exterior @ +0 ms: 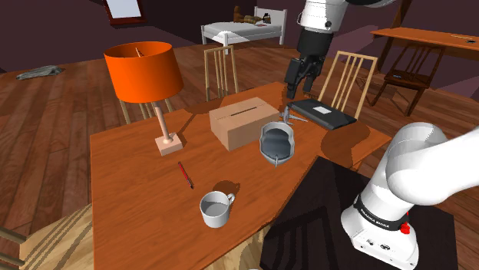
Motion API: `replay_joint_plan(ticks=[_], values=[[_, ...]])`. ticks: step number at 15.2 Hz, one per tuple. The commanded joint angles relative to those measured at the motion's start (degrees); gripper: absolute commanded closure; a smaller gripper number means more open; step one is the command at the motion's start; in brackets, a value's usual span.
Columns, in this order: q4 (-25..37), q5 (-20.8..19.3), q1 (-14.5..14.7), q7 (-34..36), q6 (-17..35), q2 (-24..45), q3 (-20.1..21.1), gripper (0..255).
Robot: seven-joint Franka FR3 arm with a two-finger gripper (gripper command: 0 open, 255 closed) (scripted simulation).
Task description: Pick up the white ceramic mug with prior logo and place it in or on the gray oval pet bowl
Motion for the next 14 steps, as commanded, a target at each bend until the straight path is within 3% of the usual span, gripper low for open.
replay_joint_plan(ticks=[1,14], values=[[0.0,0.0,0.0,0.0,0.0,0.0,0.0,0],[-6.3,5.2,4.0,12.3,20.8,14.5,14.7,0]])
